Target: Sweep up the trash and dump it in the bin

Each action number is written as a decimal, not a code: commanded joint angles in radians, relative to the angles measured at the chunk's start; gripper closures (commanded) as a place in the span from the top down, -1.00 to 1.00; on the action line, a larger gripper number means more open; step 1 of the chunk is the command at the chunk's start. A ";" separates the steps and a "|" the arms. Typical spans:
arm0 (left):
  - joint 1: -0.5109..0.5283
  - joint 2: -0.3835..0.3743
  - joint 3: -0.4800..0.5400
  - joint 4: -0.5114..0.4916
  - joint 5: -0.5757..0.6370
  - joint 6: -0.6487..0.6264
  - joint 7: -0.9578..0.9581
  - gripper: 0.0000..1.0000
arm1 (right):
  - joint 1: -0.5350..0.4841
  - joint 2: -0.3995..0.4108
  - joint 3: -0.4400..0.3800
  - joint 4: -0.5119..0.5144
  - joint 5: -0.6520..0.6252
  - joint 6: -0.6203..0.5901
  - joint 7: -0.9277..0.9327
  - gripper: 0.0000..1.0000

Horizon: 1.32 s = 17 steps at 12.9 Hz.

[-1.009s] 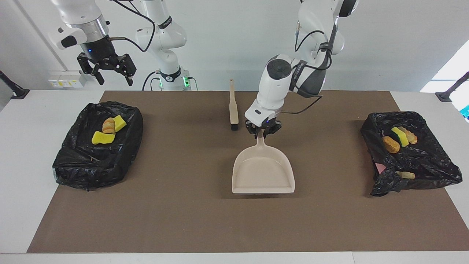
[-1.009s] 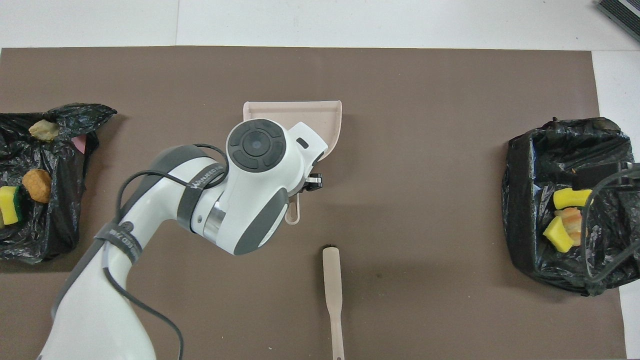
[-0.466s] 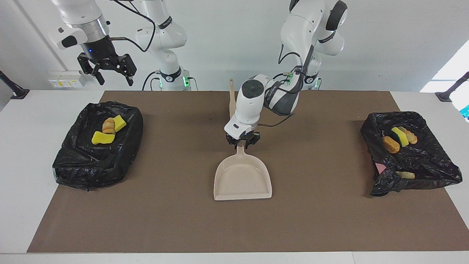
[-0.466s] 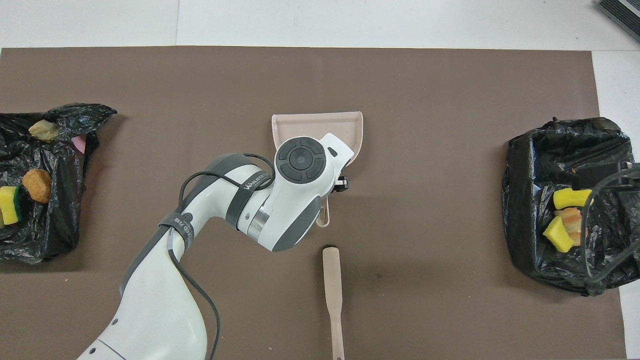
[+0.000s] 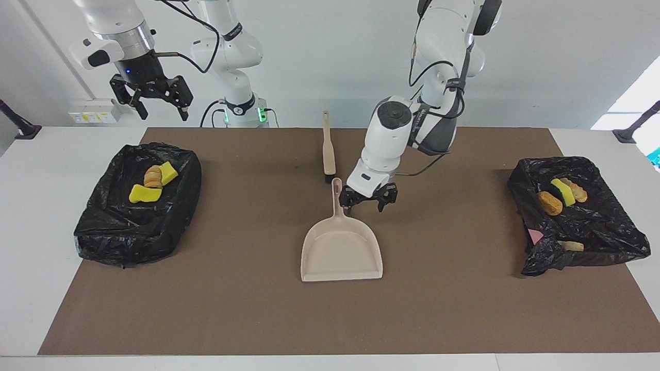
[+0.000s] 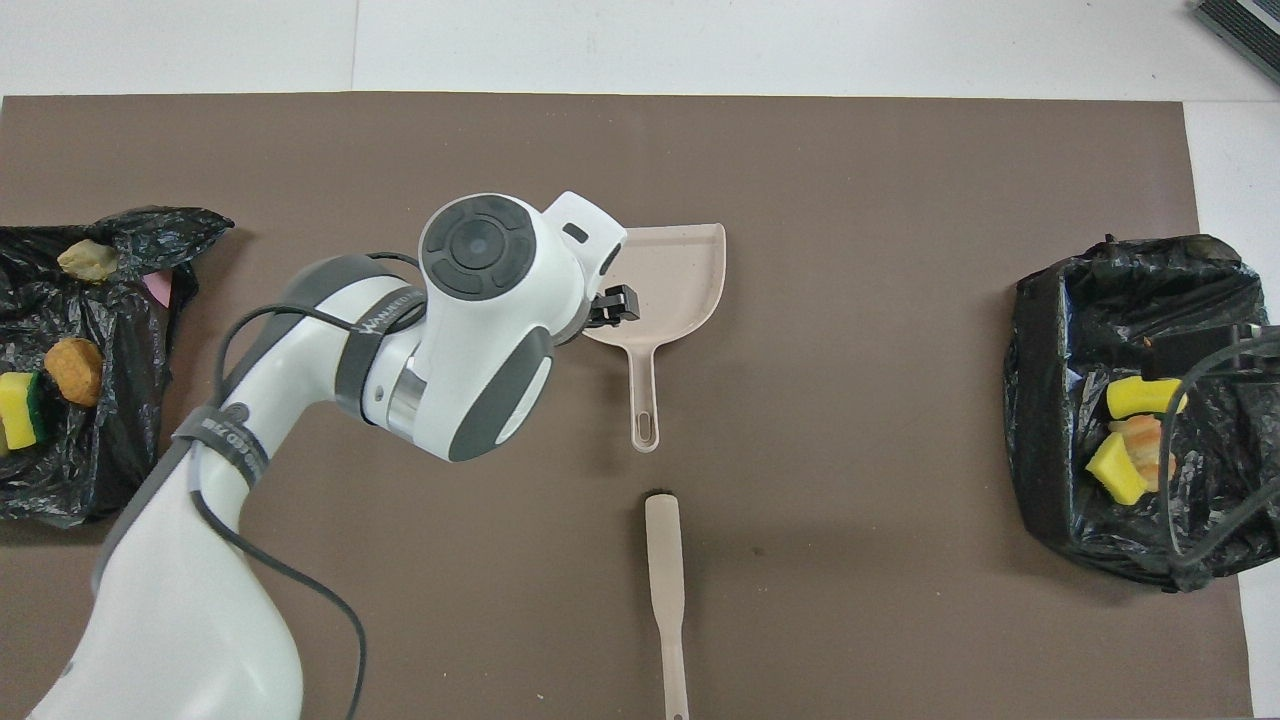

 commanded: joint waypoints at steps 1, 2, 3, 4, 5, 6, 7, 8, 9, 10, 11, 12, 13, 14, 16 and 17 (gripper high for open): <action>0.065 -0.066 0.015 -0.008 -0.003 -0.070 0.097 1.00 | -0.006 -0.005 0.005 -0.006 0.002 0.010 -0.007 1.00; 0.103 -0.091 0.015 -0.008 -0.005 -0.105 0.164 1.00 | -0.006 -0.005 0.005 -0.006 0.002 0.010 -0.007 1.00; 0.146 -0.121 0.015 -0.010 -0.008 -0.141 0.227 1.00 | -0.006 -0.005 0.005 -0.006 0.002 0.010 -0.005 1.00; 0.187 -0.146 0.014 -0.010 -0.014 -0.177 0.274 1.00 | -0.006 -0.005 0.005 -0.006 0.002 0.010 -0.005 1.00; 0.212 -0.178 0.015 -0.013 -0.014 -0.217 0.333 1.00 | -0.006 -0.005 0.005 -0.006 0.002 0.010 -0.007 1.00; 0.244 -0.210 0.015 -0.017 -0.014 -0.263 0.410 1.00 | -0.006 -0.005 0.005 -0.006 0.002 0.010 -0.005 1.00; 0.287 -0.240 0.015 -0.022 -0.014 -0.305 0.471 1.00 | -0.006 -0.005 0.005 -0.006 0.002 0.010 -0.007 1.00; 0.313 -0.269 0.015 -0.025 -0.014 -0.352 0.517 1.00 | -0.006 -0.005 0.005 -0.007 0.002 0.010 -0.005 1.00; 0.324 -0.292 0.015 -0.030 -0.011 -0.394 0.538 1.00 | -0.006 -0.005 0.005 -0.006 0.002 0.010 -0.005 1.00; 0.353 -0.313 0.015 -0.036 -0.008 -0.417 0.573 1.00 | -0.006 -0.005 0.005 -0.006 0.002 0.010 -0.007 1.00; 0.381 -0.342 0.015 -0.059 -0.005 -0.426 0.613 1.00 | -0.006 -0.005 0.005 -0.006 0.002 0.010 -0.007 1.00; 0.414 -0.373 0.015 -0.086 -0.005 -0.425 0.637 1.00 | -0.006 -0.005 0.005 -0.006 0.002 0.010 -0.007 1.00; 0.439 -0.399 0.015 -0.103 -0.005 -0.428 0.666 1.00 | -0.006 -0.005 0.005 -0.006 0.002 0.010 -0.005 1.00; 0.451 -0.412 0.015 -0.099 -0.005 -0.443 0.705 1.00 | -0.006 -0.005 0.005 -0.006 0.002 0.010 -0.005 1.00; 0.456 -0.427 0.018 -0.073 -0.003 -0.507 0.713 1.00 | -0.006 -0.005 0.005 -0.006 0.002 0.010 -0.005 1.00; 0.455 -0.425 0.028 -0.054 0.001 -0.540 0.713 1.00 | -0.006 -0.005 0.005 -0.006 0.002 0.010 -0.005 1.00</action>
